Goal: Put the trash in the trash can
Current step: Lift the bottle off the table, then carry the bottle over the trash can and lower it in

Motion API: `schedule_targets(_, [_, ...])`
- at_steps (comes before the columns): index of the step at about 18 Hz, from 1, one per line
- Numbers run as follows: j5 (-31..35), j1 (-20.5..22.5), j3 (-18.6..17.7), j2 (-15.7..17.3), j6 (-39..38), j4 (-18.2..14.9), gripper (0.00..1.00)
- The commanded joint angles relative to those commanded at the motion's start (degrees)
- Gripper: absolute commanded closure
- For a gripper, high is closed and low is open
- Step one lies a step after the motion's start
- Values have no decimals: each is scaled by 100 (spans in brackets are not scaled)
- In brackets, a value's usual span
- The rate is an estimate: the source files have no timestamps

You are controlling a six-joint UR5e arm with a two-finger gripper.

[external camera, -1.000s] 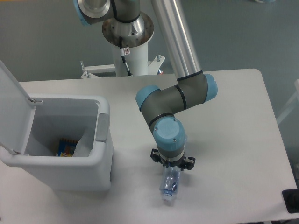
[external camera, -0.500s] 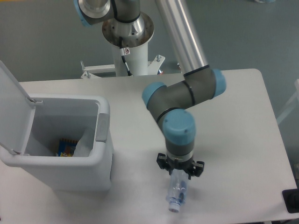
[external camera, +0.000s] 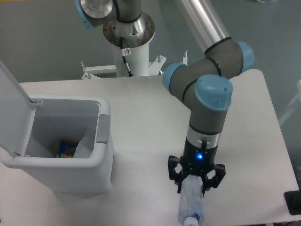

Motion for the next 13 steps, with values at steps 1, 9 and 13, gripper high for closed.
schedule_targets(1, [-89,-26,71,9,-193,88,37])
schedule_targets(9, [-529,-492,-191,1070,-1486,299,37])
schedule_targets(13, [-529,-755,-587,1721,-1768,291,37])
